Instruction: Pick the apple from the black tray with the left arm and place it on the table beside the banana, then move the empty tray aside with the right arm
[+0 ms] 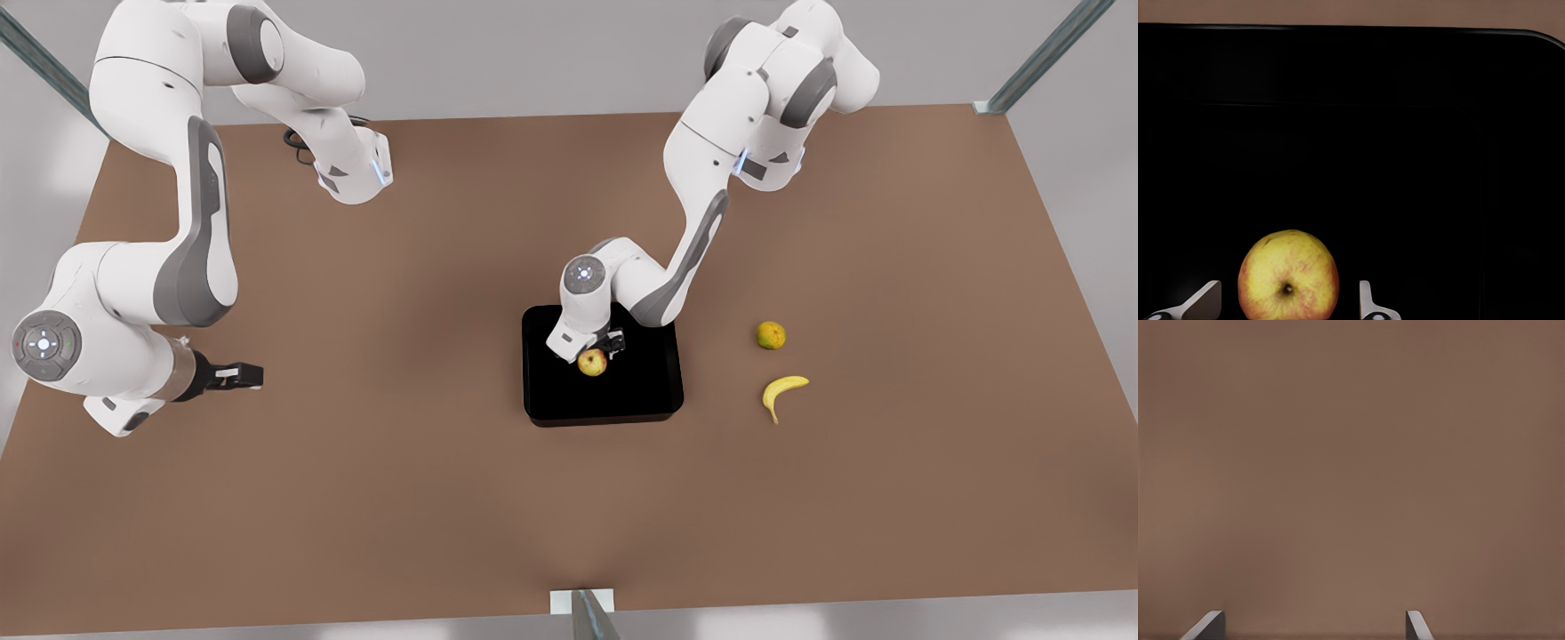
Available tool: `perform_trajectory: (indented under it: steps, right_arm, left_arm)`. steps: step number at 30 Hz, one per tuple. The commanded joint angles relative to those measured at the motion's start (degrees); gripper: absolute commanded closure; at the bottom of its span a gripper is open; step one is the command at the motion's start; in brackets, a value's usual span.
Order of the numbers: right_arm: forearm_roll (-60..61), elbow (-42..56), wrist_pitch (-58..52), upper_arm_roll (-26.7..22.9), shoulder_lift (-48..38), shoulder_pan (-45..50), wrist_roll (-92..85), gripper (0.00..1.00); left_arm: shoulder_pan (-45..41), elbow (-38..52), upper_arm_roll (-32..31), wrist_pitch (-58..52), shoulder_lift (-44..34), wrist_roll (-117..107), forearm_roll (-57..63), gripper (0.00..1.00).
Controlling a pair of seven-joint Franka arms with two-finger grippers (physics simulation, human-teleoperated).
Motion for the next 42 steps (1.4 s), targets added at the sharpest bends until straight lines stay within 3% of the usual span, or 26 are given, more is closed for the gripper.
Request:
perform_trajectory:
  steps: [1, 14, 15, 16, 21, 27, 30, 31, 33, 35, 38, 41, 42]
  right_arm:
    - [0.03, 0.03, -0.03, -0.01, -0.07, 0.00, -0.14, 0.00]
    - [0.03, 0.03, -0.03, -0.01, 0.02, 0.00, -0.14, 0.00]
    - [0.03, 0.03, -0.03, -0.01, 0.02, 0.00, -0.14, 0.00]
    - [0.03, 0.03, -0.03, -0.01, 0.02, 0.00, -0.23, 0.00]
    - [0.03, 0.03, -0.03, -0.01, 0.02, 0.00, -0.14, 0.00]
    - [-0.06, 0.03, -0.03, -0.01, 0.02, 0.00, -0.23, 0.00]
    - [0.55, 0.12, -1.87, 0.34, -2.00, 3.16, 2.32, 0.00]
    - [0.38, 0.20, -5.56, 1.92, -3.32, 7.55, 11.35, 0.00]
    - [0.11, 5.92, -10.31, 14.31, -3.67, 8.44, 30.26, 0.00]
    - [-0.50, 5.83, -10.31, 20.82, -3.15, 10.36, 38.27, 0.00]
    - [2.31, 6.18, -5.13, 21.79, 2.04, 14.33, 56.99, 0.00]
    - [5.56, 4.25, 7.26, 21.70, 9.33, 14.59, 69.46, 0.00]
    - [5.30, 4.95, 8.76, 21.79, 11.97, 14.59, 76.23, 0.00]
  left_arm:
    - [0.08, -0.63, 0.02, 2.20, 0.16, -3.58, 0.67, 0.00]
    - [-0.36, -1.78, 0.10, 5.81, 2.27, -6.04, 1.55, 0.00]
    - [-0.44, -1.86, 0.10, 5.72, 2.27, -6.40, 1.55, 0.06]
    - [-0.44, -1.86, 0.10, 5.63, 2.27, -6.48, 1.55, 0.25]
    - [-0.36, -1.86, 0.10, 5.01, 2.09, -6.13, 2.25, 0.29]
    - [3.33, -1.60, -0.07, -16.25, -8.80, 10.20, 0.15, 0.29]
    - [15.63, -1.69, 0.02, -24.34, -14.08, 34.63, -2.67, 0.29]
    - [19.77, -1.60, 0.02, -24.34, -14.16, 41.58, -3.11, 0.29]
    - [24.78, -1.78, 0.19, -22.41, -13.11, 49.76, -3.37, 0.29]
    - [28.03, -1.69, 0.19, -17.40, -9.34, 53.46, -3.11, 0.29]
    - [28.74, -1.69, 0.19, -11.07, -4.06, 53.37, -3.02, 0.29]
    - [28.74, -1.86, 0.19, -10.63, -3.44, 53.28, -3.02, 0.28]
    - [28.74, -1.86, 0.19, -10.63, -3.44, 53.28, -3.02, 0.02]
